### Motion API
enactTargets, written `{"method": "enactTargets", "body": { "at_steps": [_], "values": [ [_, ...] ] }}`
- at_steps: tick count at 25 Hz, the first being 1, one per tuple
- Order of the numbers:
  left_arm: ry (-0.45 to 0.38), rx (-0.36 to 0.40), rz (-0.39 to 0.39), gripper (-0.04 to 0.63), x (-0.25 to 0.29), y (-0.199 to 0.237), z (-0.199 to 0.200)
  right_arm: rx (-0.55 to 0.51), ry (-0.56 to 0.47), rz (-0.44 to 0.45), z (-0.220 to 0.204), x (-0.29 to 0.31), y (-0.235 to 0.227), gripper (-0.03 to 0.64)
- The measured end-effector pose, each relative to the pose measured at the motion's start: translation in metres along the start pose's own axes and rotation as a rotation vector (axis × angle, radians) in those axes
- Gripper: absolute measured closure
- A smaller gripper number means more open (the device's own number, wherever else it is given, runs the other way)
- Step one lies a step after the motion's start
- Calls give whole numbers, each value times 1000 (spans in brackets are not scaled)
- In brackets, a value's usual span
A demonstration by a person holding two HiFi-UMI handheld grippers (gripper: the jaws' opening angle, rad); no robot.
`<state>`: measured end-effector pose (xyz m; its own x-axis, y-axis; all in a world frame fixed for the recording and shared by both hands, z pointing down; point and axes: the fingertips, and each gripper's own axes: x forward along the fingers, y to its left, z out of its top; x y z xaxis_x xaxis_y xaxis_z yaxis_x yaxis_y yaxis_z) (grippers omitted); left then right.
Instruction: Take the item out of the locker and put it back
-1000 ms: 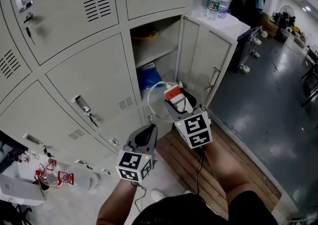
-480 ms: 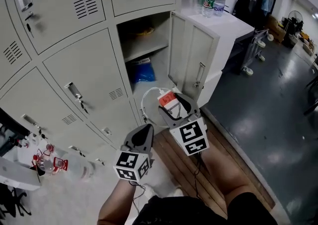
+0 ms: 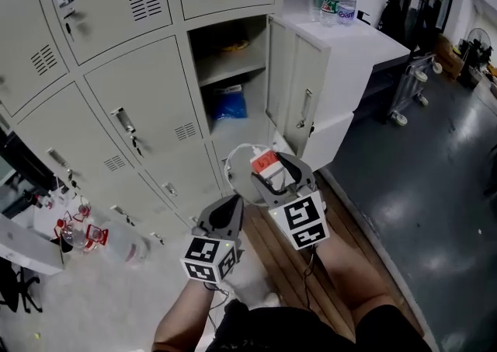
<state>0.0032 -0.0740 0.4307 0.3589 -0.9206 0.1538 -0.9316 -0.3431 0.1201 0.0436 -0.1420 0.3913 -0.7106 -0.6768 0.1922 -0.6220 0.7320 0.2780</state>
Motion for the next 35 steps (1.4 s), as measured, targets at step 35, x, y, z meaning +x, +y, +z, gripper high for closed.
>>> {"method": "enactTargets", "body": {
  "at_steps": [35],
  "values": [
    [-3,11,10,589,15,-31,-1,-4,6,8,-20,-27,-21,342]
  ]
}}
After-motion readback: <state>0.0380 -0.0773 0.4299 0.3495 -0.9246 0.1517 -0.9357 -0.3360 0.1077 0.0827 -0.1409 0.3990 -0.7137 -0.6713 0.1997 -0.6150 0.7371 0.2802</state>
